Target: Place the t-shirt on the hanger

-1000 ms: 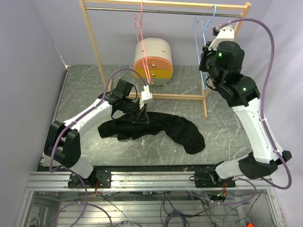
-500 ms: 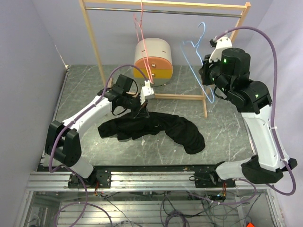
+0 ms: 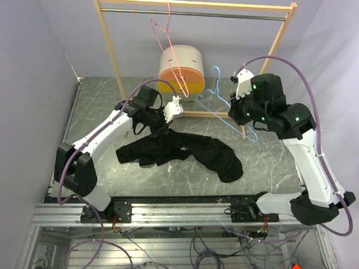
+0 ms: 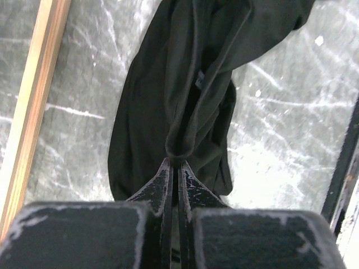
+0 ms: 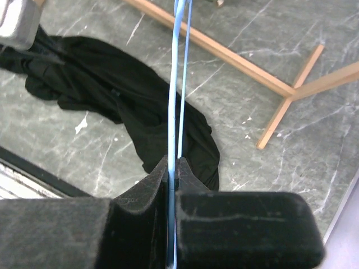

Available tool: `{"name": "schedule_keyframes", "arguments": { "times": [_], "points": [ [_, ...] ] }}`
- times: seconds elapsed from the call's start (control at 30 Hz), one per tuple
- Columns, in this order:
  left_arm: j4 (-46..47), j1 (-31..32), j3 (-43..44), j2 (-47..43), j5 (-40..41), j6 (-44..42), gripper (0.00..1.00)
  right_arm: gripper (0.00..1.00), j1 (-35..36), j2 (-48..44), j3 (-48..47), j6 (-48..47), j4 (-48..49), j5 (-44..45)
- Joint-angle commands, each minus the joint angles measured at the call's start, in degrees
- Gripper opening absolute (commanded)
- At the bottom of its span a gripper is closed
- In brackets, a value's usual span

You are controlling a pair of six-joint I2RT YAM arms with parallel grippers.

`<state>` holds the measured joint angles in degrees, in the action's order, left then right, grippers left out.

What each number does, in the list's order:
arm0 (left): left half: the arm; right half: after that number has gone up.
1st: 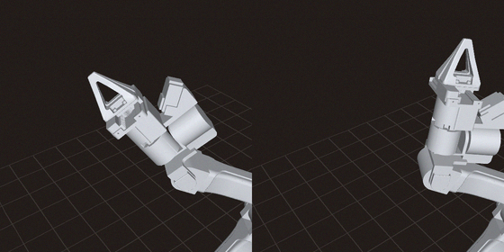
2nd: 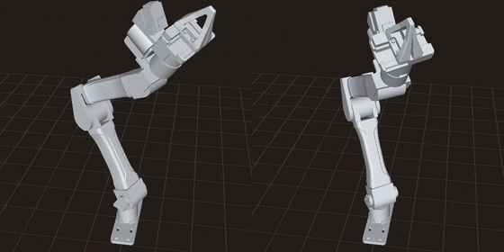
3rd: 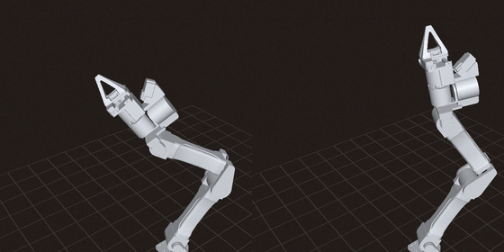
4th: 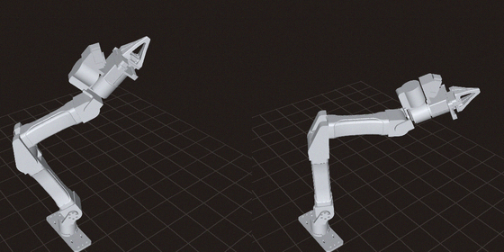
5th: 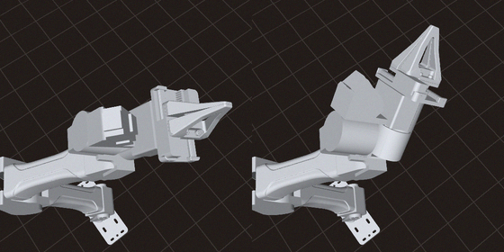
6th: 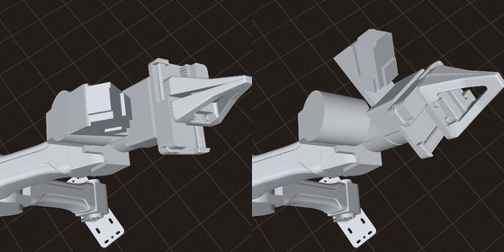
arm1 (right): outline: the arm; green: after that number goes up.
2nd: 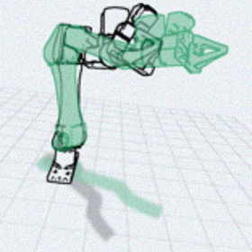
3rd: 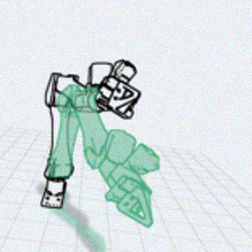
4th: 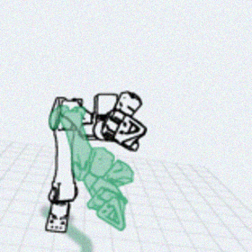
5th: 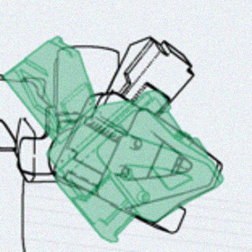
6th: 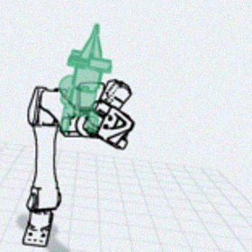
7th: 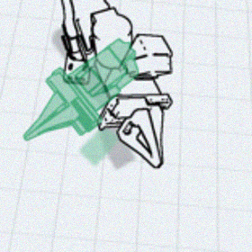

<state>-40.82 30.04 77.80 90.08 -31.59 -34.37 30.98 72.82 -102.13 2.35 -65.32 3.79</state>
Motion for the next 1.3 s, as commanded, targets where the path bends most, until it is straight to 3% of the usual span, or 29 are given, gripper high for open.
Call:
{"name": "schedule_keyframes", "arguments": {
  "times": [0.0, 0.3, 0.63, 1.27],
  "points": [
    [-2.28, -0.38, -1.78, -1.65, 6.71, -4.20, 0.07, 0.00, 0.22, -3.08, 2.06, -6.87, -1.72, -7.03],
    [1.26, -0.43, -2.83, -1.98, 10.07, -4.57, 0.07, 0.00, 0.22, -4.27, 5.26, -15.76, -7.70, -15.84],
    [1.14, -0.50, -2.69, -1.98, 9.89, -5.68, 0.07, 0.00, 0.22, -4.26, 8.62, -20.28, -9.24, -16.66],
    [0.79, -0.48, -3.27, -1.04, 8.72, -6.40, 0.07, 0.00, 0.22, -4.68, 5.49, -23.36, -11.41, -18.07]
  ]
}}
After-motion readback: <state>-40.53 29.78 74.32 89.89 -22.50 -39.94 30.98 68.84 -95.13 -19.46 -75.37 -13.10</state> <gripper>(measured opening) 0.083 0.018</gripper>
